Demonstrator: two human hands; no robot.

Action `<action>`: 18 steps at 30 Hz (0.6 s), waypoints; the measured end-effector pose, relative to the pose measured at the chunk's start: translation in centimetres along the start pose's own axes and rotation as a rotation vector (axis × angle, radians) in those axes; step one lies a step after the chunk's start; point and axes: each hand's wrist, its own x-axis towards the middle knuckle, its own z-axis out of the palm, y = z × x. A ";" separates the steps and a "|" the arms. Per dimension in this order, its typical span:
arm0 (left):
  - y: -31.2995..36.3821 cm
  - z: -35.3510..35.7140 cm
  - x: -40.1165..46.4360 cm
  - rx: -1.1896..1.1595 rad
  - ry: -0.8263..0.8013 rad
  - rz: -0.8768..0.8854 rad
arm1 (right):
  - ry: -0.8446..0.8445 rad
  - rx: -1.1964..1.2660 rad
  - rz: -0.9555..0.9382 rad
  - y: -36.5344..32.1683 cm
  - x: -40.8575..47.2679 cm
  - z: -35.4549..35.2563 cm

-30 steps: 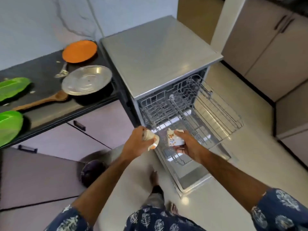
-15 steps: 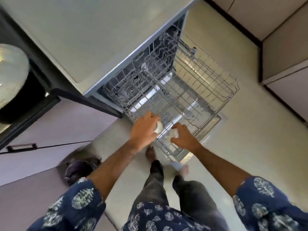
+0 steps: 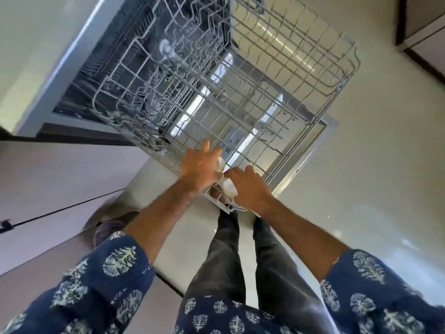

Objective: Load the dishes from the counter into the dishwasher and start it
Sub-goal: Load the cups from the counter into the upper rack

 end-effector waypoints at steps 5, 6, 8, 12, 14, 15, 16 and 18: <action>0.2 1.0 -0.2 -0.066 -0.113 -0.032 | -0.053 0.089 0.014 0.8 0.1 -1.0; 0.2 1.1 -0.1 -0.095 -0.165 -0.032 | -0.069 0.093 0.017 0.9 0.2 -1.1; 0.2 1.0 0.2 -0.148 -0.267 -0.027 | -0.091 0.106 0.025 1.1 0.3 -1.3; 0.2 0.2 0.7 -0.230 -0.375 -0.009 | -0.099 0.158 0.043 1.5 0.5 -1.7; 0.4 -0.1 0.5 -0.234 -0.345 0.000 | -0.096 0.170 0.046 1.7 0.5 -1.8; 0.5 -0.1 0.4 -0.229 -0.313 -0.002 | -0.096 0.172 0.047 1.7 0.5 -1.9; 0.5 -0.1 0.3 -0.222 -0.284 -0.005 | -0.098 0.170 0.050 1.7 0.6 -1.9; 0.5 0.1 0.2 -0.212 -0.259 -0.003 | -0.103 0.167 0.056 1.7 0.6 -2.0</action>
